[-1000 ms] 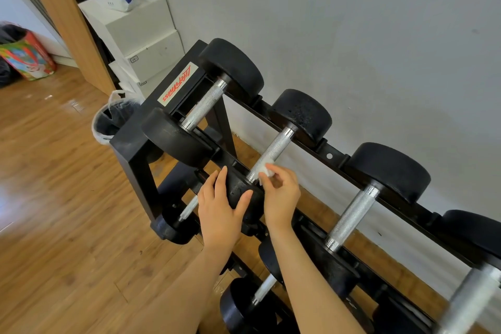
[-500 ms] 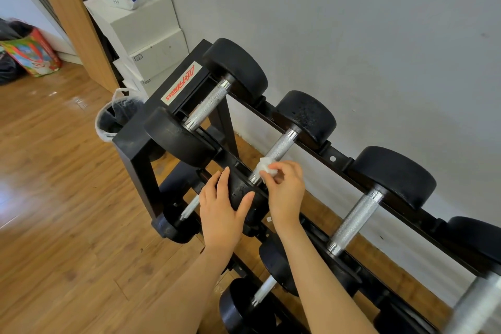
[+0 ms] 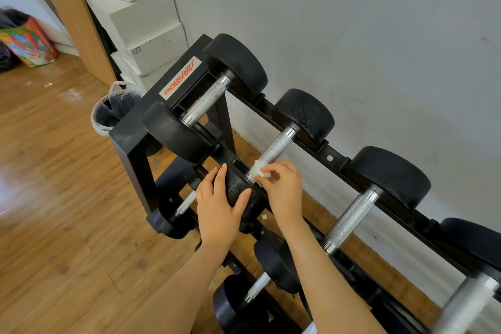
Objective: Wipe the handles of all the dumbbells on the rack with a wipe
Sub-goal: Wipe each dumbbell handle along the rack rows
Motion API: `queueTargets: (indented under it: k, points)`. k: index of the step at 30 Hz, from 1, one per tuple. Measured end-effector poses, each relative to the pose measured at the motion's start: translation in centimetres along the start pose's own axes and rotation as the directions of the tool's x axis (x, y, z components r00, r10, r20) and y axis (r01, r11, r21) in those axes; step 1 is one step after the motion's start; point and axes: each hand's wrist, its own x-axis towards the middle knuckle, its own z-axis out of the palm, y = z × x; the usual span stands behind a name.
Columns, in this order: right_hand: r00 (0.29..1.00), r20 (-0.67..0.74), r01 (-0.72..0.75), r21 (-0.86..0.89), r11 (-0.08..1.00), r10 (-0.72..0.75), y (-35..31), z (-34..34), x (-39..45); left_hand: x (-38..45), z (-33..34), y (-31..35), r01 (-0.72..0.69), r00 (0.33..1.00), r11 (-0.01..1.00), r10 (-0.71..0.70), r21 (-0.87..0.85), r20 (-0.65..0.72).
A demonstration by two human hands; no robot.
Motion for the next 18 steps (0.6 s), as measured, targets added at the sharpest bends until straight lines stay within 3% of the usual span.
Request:
queueTargets:
  k: [6,10,12,18]
  points:
    - [0.996,0.077,0.058,-0.042,0.997,-0.055,-0.2,-0.2,-0.2,-0.1,-0.3,0.3,0.005,1.000,1.000,-0.005,-0.005,0.011]
    - [0.999,-0.026,0.040,-0.035,0.999,-0.040,-0.7,-0.5,0.3,-0.1,-0.5,0.4,0.011,0.999,1.000,-0.011,-0.011,0.031]
    - [0.999,-0.008,0.050,-0.057,0.997,-0.051,-0.9,-0.3,0.2,-0.1,-0.6,0.4,0.015,0.999,1.000,-0.015,-0.009,0.034]
    - [0.965,0.118,0.257,-0.250,0.933,-0.234,-1.6,-0.6,0.6,-0.1,-0.6,0.5,0.024,0.999,1.000,-0.023,-0.020,0.037]
